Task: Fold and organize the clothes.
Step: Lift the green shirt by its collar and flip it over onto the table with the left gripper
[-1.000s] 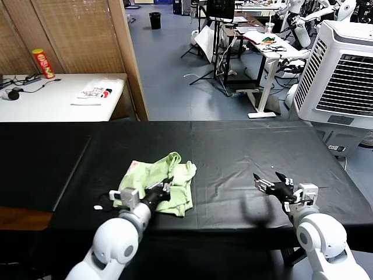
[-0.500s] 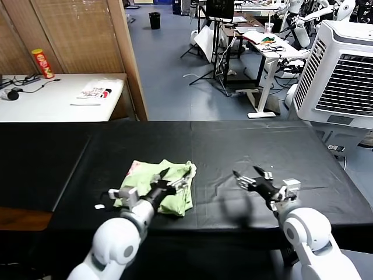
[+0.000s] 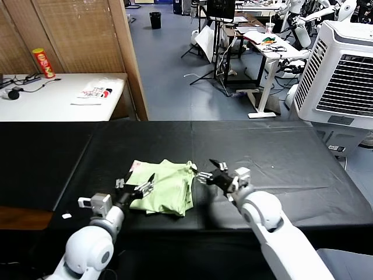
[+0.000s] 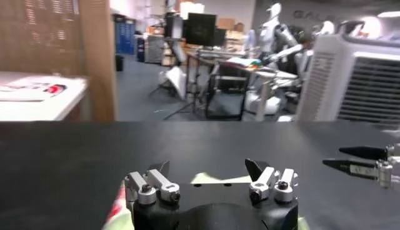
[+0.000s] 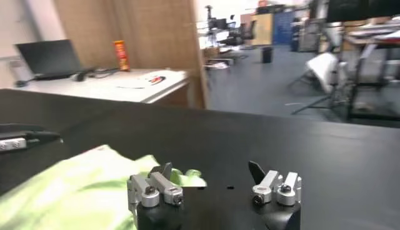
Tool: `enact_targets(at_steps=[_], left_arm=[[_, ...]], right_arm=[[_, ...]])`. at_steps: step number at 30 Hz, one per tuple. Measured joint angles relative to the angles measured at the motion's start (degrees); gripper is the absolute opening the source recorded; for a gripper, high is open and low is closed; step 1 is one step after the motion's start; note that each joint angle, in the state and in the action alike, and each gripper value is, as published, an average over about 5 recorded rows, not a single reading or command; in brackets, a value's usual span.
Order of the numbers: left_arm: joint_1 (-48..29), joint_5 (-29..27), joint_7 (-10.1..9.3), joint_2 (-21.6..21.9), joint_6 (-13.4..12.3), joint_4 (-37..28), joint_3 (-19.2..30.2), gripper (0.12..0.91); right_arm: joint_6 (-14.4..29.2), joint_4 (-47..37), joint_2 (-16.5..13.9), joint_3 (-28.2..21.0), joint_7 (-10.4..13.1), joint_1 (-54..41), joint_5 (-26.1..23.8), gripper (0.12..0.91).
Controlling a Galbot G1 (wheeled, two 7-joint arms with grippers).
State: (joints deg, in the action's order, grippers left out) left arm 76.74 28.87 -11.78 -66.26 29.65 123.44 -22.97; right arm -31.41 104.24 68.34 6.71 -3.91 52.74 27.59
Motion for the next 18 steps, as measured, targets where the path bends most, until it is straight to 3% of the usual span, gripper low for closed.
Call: enact_targets(at_steps=[8,15,18], left_arm=[[1.4,-0.6,0.17,0.0,-0.6,-0.4,-1.6,0.798],[0.9,-0.1,0.45,0.3,-1.2,-1.2,-2.4,0.798],[0.4,0.3,1.12,0.3,-2.1,-2.1,-3.0,0.798]], right_arm=[[1.5,-6.5,4.2,-1.8,-0.8,-1.5,-1.8,0.579],[3.4,-8.1,5.7,-1.0,-0.2,-0.7,-5.5,0.225],[3.8,-8.0,5.7,-0.8,-0.5,-0.4,-6.6,0.162]])
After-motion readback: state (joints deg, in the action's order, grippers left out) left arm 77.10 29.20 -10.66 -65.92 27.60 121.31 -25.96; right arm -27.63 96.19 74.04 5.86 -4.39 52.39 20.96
